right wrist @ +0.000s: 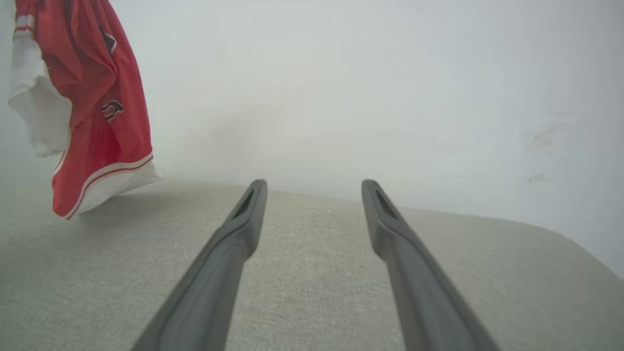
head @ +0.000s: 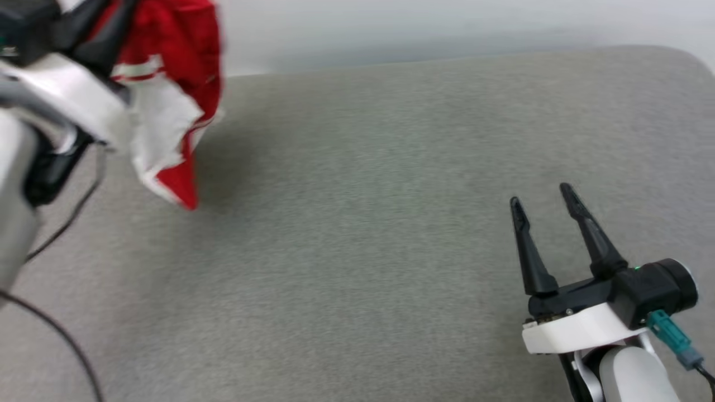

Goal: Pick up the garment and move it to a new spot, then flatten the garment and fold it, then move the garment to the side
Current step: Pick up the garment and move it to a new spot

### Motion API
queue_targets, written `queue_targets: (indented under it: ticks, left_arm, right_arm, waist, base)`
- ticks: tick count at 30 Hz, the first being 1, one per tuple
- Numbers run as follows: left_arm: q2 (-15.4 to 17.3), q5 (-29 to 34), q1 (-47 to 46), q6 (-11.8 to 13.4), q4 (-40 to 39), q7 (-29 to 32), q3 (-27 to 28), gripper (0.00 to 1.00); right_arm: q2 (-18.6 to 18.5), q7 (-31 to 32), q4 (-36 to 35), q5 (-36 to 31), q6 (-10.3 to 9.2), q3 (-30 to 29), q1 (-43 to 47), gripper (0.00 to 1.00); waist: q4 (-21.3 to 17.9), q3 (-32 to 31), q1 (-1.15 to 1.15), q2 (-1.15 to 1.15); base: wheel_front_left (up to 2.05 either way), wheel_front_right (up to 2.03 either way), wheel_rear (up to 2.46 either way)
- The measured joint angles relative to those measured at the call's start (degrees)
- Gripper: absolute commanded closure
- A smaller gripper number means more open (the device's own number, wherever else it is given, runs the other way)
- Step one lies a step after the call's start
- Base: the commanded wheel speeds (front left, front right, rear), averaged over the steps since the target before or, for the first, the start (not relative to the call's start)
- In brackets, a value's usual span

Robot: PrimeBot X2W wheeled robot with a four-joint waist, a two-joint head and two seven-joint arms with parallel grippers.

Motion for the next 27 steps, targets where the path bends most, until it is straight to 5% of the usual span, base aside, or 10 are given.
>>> queue_targets:
  ticks: [12,25,27]
  left_arm:
    - [-12.14,7.7,-0.34,0.97,-4.79,-2.9,-9.85,1.0]
    - [-26.42,10.65,19.42,0.41,4.2,-3.68,-28.56,1.0]
    - [-27.97,10.7,20.75,0.41,6.38,-4.11,-29.32,0.28]
  right_arm:
    - [0.02,0.0,-1.45,2.01,0.0,-3.24,0.21,0.0]
    - [0.05,0.0,-1.36,1.75,0.0,-4.28,1.03,0.0]
    - [0.05,0.0,-1.21,1.45,0.0,-4.02,1.1,0.0]
  waist:
    - [-7.84,1.27,0.0,0.0]
    - [-7.12,0.39,0.0,0.0]
    - [-6.35,0.04,0.0,0.0]
  base:
    - [0.0,0.0,0.0]
    - [0.0,0.0,0.0]
    - [0.0,0.0,0.0]
